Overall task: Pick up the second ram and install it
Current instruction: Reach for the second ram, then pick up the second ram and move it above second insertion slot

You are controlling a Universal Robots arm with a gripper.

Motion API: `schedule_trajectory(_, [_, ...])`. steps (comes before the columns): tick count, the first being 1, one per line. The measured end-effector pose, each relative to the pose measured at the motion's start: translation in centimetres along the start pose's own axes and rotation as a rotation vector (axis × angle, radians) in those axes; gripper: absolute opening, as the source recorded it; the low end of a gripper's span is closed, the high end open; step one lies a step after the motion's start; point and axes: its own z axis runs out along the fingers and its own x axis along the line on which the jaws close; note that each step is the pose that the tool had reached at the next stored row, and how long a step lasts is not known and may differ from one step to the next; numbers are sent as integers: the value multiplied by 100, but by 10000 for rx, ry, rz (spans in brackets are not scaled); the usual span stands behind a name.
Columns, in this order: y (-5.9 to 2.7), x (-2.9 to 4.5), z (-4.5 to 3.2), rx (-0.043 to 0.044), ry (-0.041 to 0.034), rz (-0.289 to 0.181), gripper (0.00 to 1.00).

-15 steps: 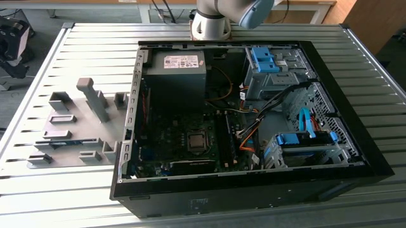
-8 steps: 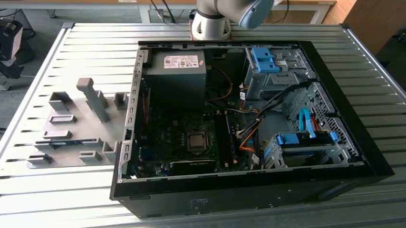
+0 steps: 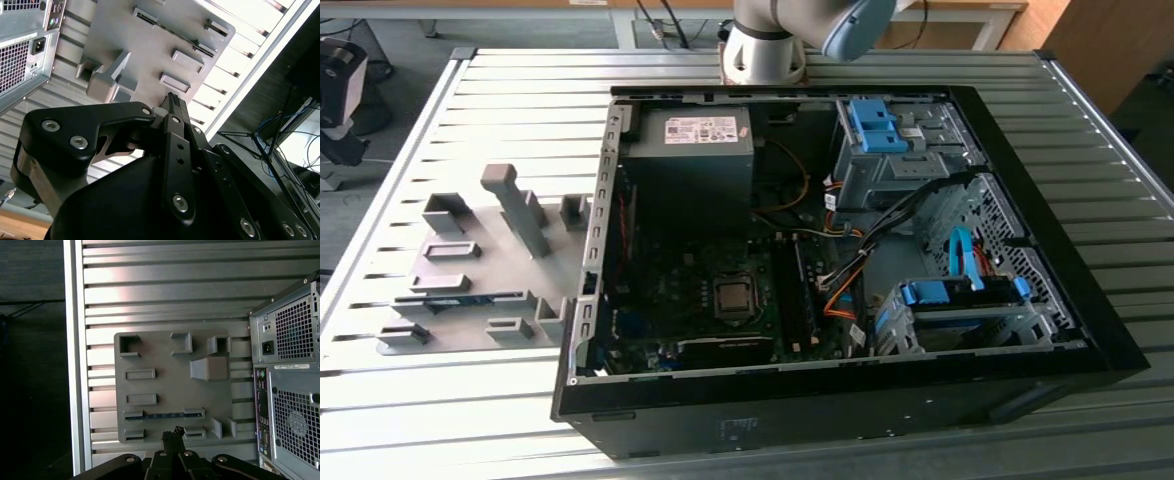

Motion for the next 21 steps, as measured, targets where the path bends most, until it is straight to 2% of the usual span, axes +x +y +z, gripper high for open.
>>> schedule_trajectory(15, [-1, 7, 0, -1, 1, -35, 10])
schedule_trajectory(21, [-1, 10, 0, -21, 42, -914, 10])
